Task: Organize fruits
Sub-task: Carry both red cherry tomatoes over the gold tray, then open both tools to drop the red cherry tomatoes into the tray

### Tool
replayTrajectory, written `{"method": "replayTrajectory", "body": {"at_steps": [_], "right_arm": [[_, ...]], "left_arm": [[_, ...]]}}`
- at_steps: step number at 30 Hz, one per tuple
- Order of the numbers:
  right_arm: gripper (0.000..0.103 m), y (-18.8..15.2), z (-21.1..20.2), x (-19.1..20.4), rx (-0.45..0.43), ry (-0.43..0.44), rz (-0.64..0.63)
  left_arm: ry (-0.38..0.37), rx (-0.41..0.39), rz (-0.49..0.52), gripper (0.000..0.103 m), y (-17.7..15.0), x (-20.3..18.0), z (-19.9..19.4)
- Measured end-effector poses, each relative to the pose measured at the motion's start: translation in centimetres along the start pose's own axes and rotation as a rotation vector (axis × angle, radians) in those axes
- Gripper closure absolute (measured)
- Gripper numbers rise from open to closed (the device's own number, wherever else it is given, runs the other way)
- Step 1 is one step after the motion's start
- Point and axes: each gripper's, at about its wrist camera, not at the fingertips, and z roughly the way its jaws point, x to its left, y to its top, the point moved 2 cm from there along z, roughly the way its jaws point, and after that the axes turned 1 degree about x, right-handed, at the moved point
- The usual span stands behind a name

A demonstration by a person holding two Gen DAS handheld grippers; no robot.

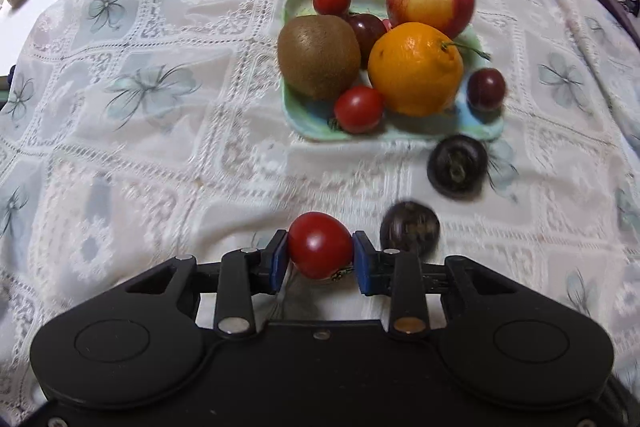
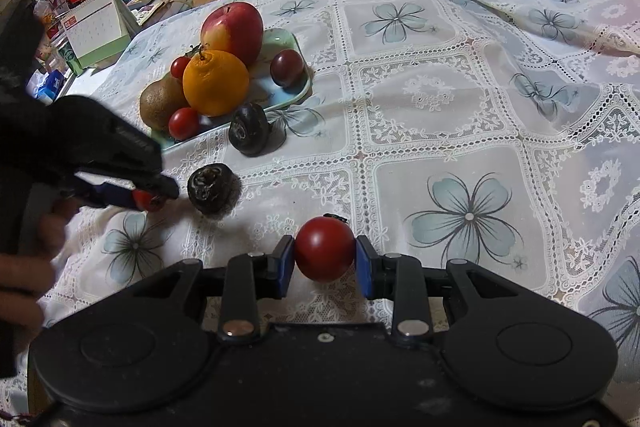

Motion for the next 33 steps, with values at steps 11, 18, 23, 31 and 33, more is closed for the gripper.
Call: {"method": "replayTrajectory", "body": {"at_steps": [11,18,23,31,33], "right_arm": [[0.071,-0.5,0.8,-0.1,0.033,-0.028,0.009],[0.071,-1.1,0.3,0.3,0.039,-0.033,0.021],[0.071,-2.3,-1.9,1.2,0.047,0.006,0.020],[0.071,-5.5,-7.8,3.0,0.084,0.058,-0.076],[0.071,-6.6,-8.8,3.2,0.120,0.075,-0.092]], "left_arm": [[-0.076,-0.033,0.159,0.061,-8.5,4.1,-8.2],[-0.075,-0.082,0.198,0.061,-14.2,7.0,-10.5],[-0.061,-0.104,0.190,0.061,-17.4,8.4,-10.7],[-0.045,-0.134,0.166,0.061,-20.4,8.7,-10.6],[-0.035,-0.146,0.165,0.061,-20.7,8.5,-10.5]]}}
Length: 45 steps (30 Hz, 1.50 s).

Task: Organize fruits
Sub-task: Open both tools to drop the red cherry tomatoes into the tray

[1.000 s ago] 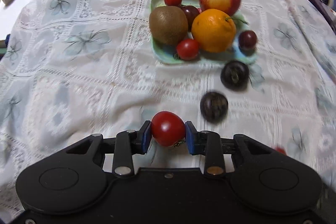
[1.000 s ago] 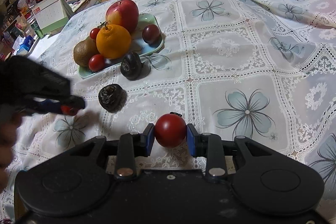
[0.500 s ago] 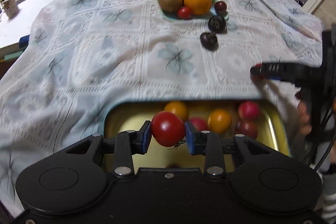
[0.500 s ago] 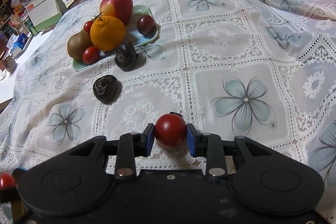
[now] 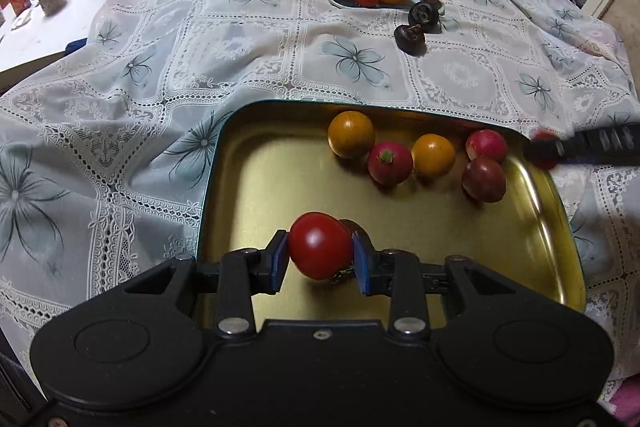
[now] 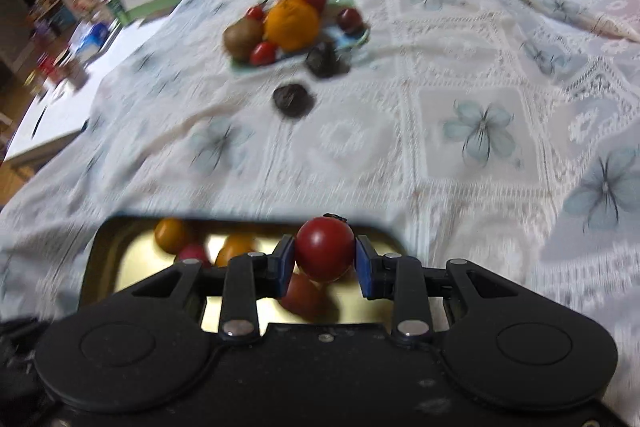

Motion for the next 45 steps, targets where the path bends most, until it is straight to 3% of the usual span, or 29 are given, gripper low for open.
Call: {"method": "replayTrajectory", "body": {"at_steps": [4,11,22,32,39,45], "right_arm": [[0.071,-3.0,-0.8,0.5,0.056,0.007,-0.045],[0.070,-6.4,-1.3,1.3,0.054,0.050,-0.020],[0.070,-7.7,-1.4,3.0,0.048,0.023,-0.099],[0.069,-8.0,-0.5,2.8,0.087,0.015,-0.096],[0.067,-8.1,-1.0,3.2,0.056,0.003,-0.128],[0.066,-8.2,-0.4,3.1,0.109,0.013,-0.113]], "left_arm": [[0.012,-0.009,-0.011,0.061,-0.2,-0.2,0.2],[0.041,-0.006,-0.014,0.061,-0.6,-0.3,0.4],[0.060,-0.032,-0.023,0.060,0.0,-0.3,-0.3],[0.043,-0.006,-0.049,0.060,0.0,0.0,0.1],[0.042,0.007,-0.058,0.060,-0.2,0.1,0.3],[0.053,-0.001,-0.052,0.060,-0.2,0.1,0.1]]}}
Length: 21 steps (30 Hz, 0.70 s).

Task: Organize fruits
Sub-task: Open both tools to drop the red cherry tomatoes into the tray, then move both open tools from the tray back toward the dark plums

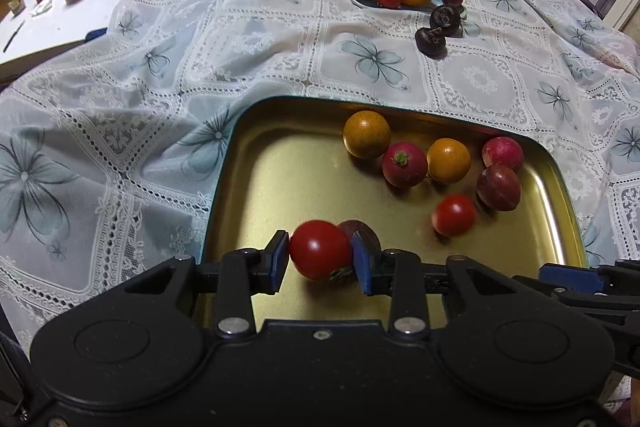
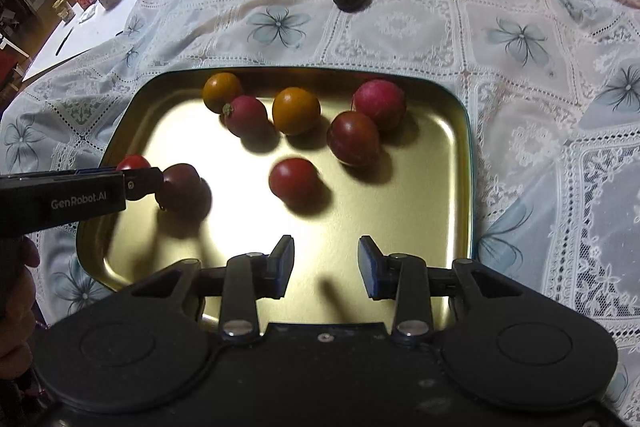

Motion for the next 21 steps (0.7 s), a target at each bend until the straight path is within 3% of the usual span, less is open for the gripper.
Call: {"method": "replayTrajectory", "body": {"at_steps": [21], "right_arm": [[0.063,0.1,0.1,-0.3,0.021,0.003,-0.007]], "left_arm": [[-0.015,0.011,-0.039,0.059,0.9,1.2,-0.2]]}}
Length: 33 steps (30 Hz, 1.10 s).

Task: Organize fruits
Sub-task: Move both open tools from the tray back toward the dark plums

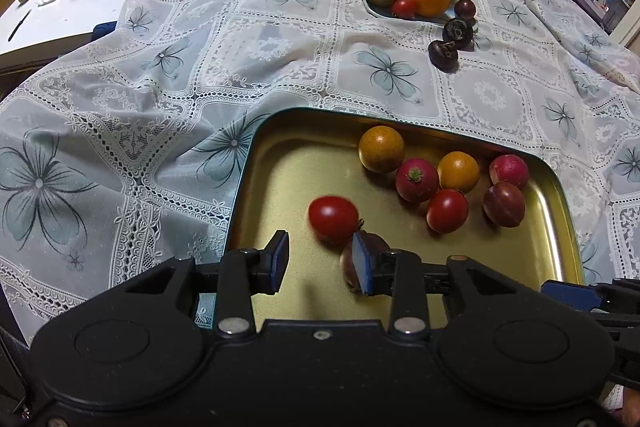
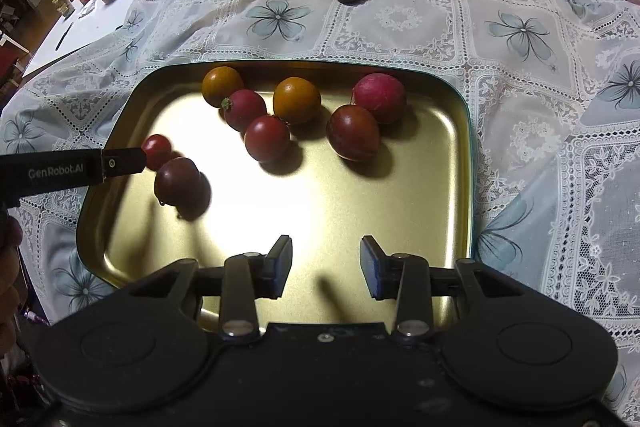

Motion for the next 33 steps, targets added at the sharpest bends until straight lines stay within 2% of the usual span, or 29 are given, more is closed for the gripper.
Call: {"method": "replayTrajectory", "body": {"at_steps": [5,14,19,25,33], "right_arm": [[0.063,0.2,-0.2,0.0,0.004,-0.011,0.008],[0.062,0.9,0.1,-0.3,0.060,-0.049,-0.015],[0.061,2.1,-0.7,-0.8,0.039,-0.061,0.006],[0.060,5.0,-1.6,-1.7,-0.025,-0.122,0.039],[0.060,10.0,0.3,-3.3,-0.022,-0.152,0.084]], "left_arm": [[-0.007,0.011,0.016,0.059,0.1,-0.4,0.2],[0.016,-0.006,0.035,0.059,1.2,-1.1,0.2],[0.025,-0.002,0.072,0.059,2.4,-1.8,0.4],[0.012,0.032,0.116,0.059,4.3,-3.0,1.2],[0.019,0.042,0.125,0.059,7.8,-3.6,2.8]]}}
